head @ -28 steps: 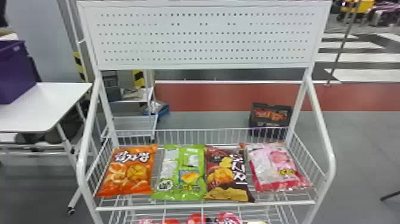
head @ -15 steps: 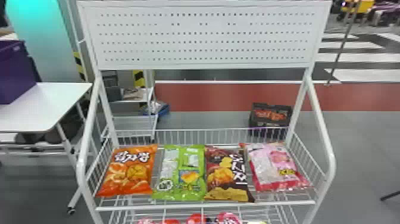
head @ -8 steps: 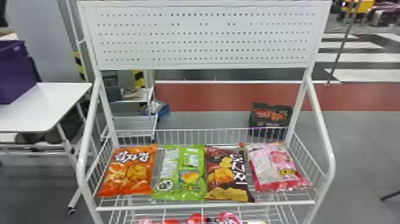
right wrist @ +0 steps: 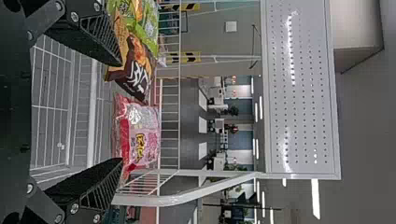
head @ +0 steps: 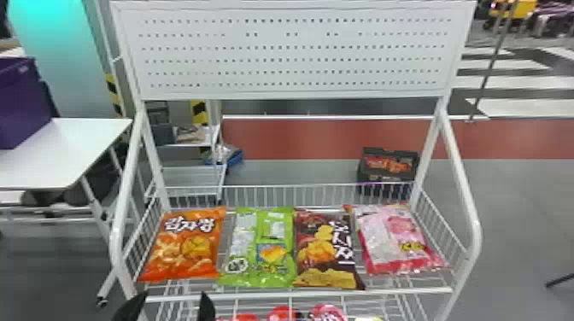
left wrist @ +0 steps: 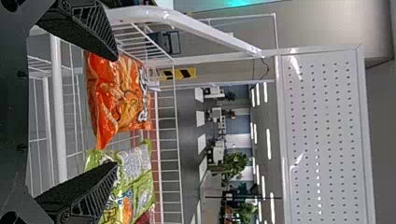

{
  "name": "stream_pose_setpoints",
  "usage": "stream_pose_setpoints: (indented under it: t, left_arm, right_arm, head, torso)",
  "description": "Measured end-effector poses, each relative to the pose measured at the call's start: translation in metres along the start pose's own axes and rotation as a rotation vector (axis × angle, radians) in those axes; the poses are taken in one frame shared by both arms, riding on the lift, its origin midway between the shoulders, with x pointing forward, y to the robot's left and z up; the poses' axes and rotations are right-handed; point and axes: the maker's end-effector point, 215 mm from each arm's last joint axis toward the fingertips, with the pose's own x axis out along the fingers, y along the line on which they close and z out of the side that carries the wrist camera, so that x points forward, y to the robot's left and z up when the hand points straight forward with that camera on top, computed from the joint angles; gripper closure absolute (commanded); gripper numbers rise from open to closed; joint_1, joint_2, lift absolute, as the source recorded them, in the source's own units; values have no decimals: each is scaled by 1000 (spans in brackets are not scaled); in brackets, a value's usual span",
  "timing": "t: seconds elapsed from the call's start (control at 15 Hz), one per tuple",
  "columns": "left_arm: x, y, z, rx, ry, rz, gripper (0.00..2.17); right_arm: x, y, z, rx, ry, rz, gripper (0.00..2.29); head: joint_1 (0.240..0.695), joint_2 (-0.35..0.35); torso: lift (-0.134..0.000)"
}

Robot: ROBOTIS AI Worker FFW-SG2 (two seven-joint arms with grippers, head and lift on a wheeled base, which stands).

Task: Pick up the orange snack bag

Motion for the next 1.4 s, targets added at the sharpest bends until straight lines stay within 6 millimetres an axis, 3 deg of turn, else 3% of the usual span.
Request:
stream_pose_setpoints:
  t: [0.27, 0.53, 0.73, 1.13, 1.4]
  left_arm:
    - [59, -8, -9, 7, 69, 7, 93]
    - [98, -18, -16, 17, 111, 9, 97]
    - [122, -9, -24, 4, 141, 29, 100]
    - [142, 8, -40, 11, 201, 54, 279]
    - [143, 11, -46, 12, 216, 61, 765]
  right_arm:
    - [0, 1, -3, -2, 4, 2, 174]
    - [1, 0, -2, -4, 0, 3, 174]
    - [1, -1, -1, -4, -3, 0, 174]
    - [1, -2, 0, -6, -6, -3, 174]
    - [0, -2, 1, -8, -6, -3, 174]
  head:
    - [499, 0]
    - [499, 0]
    - [499, 0]
    - [499, 0]
    - [499, 0]
  torso:
    - [0]
    - [0]
    - [0]
    - [0]
    - [0]
